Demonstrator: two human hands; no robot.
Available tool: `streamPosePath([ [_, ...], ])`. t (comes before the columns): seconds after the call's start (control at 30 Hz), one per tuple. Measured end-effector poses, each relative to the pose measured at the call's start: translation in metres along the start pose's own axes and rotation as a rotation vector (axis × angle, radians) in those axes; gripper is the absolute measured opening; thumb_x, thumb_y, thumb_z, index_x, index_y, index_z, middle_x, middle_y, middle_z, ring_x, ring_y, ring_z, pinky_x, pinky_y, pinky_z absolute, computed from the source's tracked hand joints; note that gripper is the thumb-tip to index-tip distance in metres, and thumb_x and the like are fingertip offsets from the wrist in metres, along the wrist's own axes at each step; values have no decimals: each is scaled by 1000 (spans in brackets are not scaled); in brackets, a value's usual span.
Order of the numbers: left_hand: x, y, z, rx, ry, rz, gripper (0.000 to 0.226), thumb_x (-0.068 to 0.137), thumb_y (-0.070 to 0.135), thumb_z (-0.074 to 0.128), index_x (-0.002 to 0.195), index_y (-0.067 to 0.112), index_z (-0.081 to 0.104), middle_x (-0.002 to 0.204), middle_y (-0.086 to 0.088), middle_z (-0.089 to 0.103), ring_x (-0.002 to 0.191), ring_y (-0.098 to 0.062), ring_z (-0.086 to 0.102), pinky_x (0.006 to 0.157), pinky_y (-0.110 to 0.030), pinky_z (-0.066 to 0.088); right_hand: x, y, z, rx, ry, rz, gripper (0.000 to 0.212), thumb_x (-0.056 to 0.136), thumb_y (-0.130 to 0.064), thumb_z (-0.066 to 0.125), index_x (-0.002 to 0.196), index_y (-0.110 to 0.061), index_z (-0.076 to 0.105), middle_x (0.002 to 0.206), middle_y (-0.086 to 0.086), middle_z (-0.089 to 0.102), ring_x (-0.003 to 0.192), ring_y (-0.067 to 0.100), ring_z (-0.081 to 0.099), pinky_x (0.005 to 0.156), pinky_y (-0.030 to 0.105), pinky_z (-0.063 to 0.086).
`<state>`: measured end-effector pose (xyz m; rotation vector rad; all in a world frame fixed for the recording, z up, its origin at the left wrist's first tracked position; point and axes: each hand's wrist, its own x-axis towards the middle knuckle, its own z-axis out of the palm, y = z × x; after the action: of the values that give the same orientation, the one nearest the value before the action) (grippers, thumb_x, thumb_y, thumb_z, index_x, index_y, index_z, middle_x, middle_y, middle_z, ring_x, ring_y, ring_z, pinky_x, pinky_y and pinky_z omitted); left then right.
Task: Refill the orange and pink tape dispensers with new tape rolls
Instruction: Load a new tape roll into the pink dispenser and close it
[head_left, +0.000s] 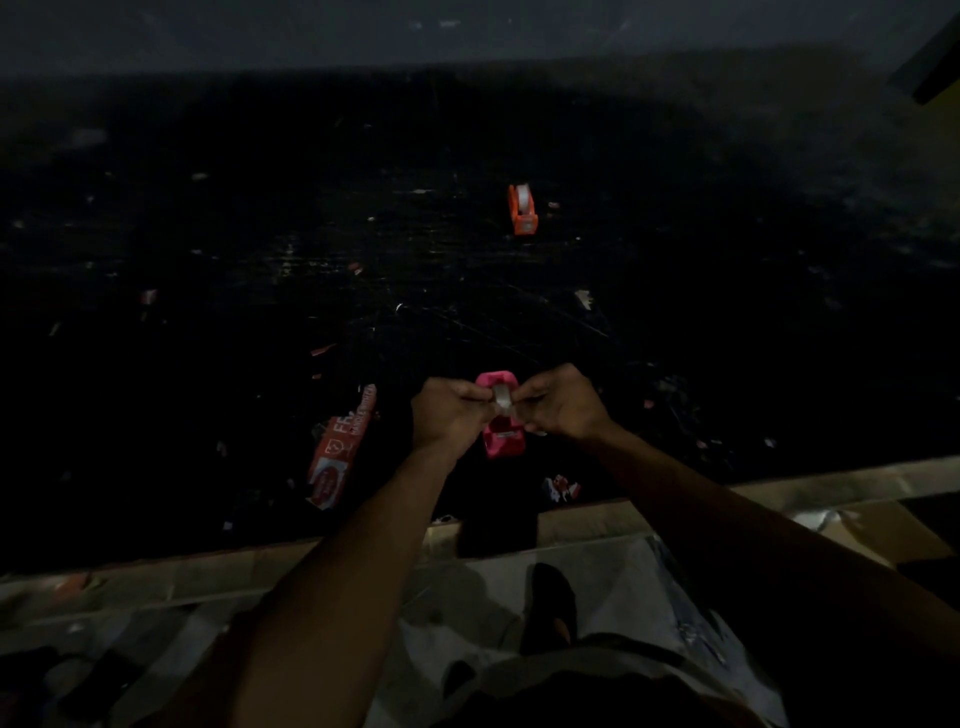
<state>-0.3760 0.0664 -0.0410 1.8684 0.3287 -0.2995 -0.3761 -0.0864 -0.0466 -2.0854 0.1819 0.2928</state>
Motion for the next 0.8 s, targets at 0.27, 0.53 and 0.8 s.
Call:
streamPosePath([
  [0.27, 0, 1, 3, 84, 52, 47, 53, 68, 14, 84, 117, 5, 65, 108, -13, 71, 87, -15, 64, 74, -22, 51, 1, 2, 0, -76, 12, -63, 6, 80, -16, 71, 81, -11, 76, 59, -7, 64, 44, -8, 56, 50, 12, 46],
  [0.53, 1, -4, 1, 128, 13, 127, 43, 71, 14, 81, 113, 11, 71, 104, -8, 75, 87, -8, 65, 58, 2, 43, 1, -2, 0, -153, 67, -105, 8, 76, -12, 72, 83, -11, 77, 73, -1, 68, 61, 4, 59, 58, 11, 44],
  [0.8, 6, -9, -1, 188, -4, 151, 34, 71, 17, 82, 104, 9, 74, 98, -9, 76, 85, -10, 65, 72, -18, 49, 5, -2, -9, -156, 39, -67, 10, 73, -8, 72, 81, -12, 77, 75, 6, 72, 71, 11, 64, 69, 26, 52],
])
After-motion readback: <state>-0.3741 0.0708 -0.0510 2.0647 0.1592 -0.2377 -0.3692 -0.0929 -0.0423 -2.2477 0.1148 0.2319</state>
